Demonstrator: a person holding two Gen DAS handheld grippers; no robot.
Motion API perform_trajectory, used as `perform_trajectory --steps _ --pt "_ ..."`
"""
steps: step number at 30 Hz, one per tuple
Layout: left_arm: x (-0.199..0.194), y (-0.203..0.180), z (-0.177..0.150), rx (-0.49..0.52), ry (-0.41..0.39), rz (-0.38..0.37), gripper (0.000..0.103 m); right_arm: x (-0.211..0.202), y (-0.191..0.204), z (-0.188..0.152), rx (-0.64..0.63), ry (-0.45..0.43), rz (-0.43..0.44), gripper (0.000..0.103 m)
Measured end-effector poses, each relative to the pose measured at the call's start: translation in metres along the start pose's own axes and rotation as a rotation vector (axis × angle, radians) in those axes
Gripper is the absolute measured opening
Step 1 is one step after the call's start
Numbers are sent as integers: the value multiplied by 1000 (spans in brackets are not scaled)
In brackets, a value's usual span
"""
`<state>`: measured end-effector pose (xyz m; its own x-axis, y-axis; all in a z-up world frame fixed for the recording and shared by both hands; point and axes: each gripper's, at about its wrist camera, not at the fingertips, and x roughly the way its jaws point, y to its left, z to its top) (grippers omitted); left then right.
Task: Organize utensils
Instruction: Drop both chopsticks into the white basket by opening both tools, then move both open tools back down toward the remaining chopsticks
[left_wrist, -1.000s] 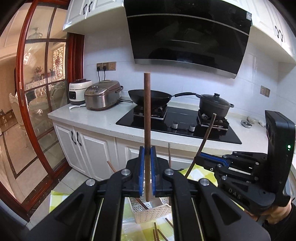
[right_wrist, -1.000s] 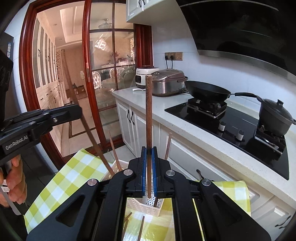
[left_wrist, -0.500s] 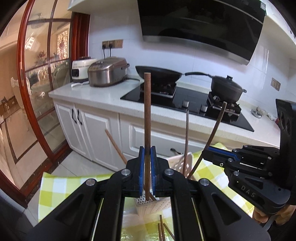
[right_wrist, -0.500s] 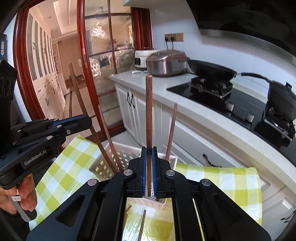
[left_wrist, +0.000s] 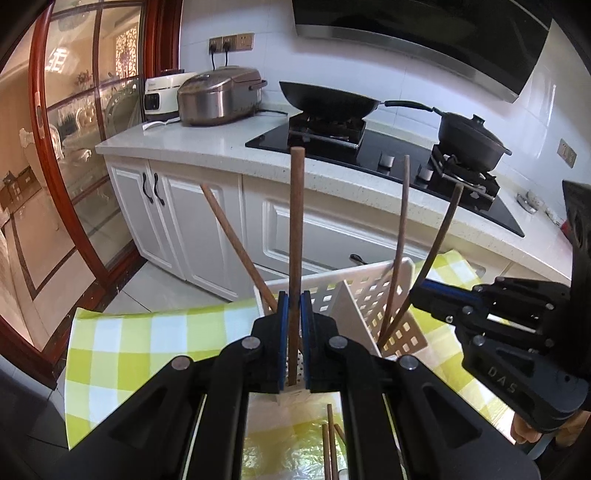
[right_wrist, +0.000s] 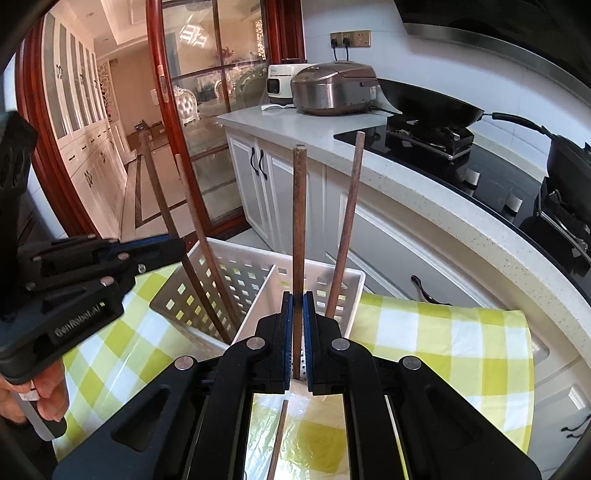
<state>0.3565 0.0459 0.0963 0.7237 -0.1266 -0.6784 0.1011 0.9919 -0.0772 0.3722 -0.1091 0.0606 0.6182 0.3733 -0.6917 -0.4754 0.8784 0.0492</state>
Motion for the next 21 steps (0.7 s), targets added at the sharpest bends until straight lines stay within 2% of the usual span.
perform_trajectory --steps 1,2,3,12,13,17,21 --pt "0 0 0 1 -2 -1 18 0 1 1 -3 -7 -1 6" --pt "-1 0 1 2 -9 -5 28 -2 1 3 -5 -14 -7 6" --pt "-4 -1 1 4 -21 -6 31 -3 1 4 -6 -24 -11 6" --pt "-33 3 -2 -3 -87 -3 32 -23 -11 -1 26 -77 -30 12" --pt "-38 2 -5 -4 -95 -6 32 -27 -13 -6 32 -83 -37 13" --pt "-55 1 -29 4 -117 -27 32 -34 -20 -43 64 -81 -38 30" --pt "-55 1 -73 -11 -89 -63 32 -24 -20 -94 95 -30 -21 31"
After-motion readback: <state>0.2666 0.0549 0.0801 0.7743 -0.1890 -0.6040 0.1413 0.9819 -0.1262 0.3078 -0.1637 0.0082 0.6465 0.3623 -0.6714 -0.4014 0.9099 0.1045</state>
